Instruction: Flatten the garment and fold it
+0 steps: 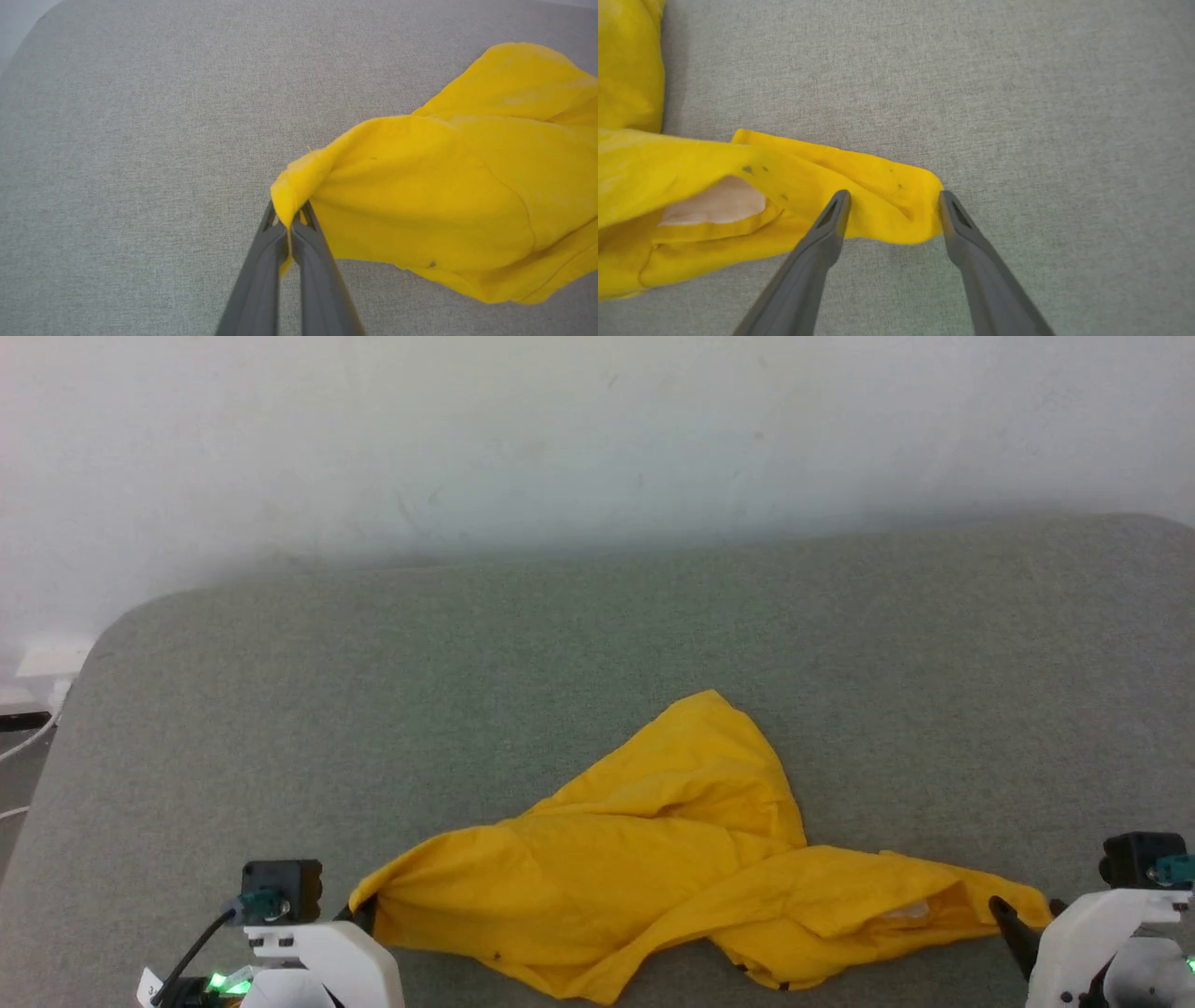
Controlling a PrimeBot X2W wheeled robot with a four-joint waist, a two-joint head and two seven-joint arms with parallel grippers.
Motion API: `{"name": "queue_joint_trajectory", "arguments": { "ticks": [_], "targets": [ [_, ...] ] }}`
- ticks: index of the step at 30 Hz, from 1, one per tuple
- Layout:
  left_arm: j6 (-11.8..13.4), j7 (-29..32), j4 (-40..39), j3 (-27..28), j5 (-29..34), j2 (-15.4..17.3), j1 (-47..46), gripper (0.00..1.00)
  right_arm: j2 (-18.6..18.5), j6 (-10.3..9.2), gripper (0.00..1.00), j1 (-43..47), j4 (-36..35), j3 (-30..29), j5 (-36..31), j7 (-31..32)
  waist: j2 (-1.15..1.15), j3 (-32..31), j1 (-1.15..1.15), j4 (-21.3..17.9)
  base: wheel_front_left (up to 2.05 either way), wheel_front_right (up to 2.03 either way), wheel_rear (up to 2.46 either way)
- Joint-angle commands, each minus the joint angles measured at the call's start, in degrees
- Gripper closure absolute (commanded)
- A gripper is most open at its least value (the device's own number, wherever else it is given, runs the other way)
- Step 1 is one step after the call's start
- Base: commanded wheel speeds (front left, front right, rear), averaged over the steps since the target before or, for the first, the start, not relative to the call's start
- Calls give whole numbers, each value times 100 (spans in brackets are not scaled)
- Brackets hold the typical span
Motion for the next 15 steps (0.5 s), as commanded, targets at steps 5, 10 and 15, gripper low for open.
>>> {"name": "queue_joint_trajectory", "arguments": {
  "ticks": [5, 10, 15],
  "targets": [
    [51, -33, -61, -16, -55, -1, -79, 100, -157, -5, 0, -546, 721, 350, 422, 608, 0, 237, -1, 52, 0, 0, 0],
    [52, -39, -51, -33, -67, 5, -155, 100, -112, -5, 0, -784, 1281, 754, 886, 1101, 0, 358, -1, 77, 0, 0, 0],
    [45, -49, -10, -54, -107, 0, -150, 100, -89, -5, 100, -804, 1639, 1122, 1401, 1796, 0, 330, -1, 93, 0, 0, 0]
  ]
}}
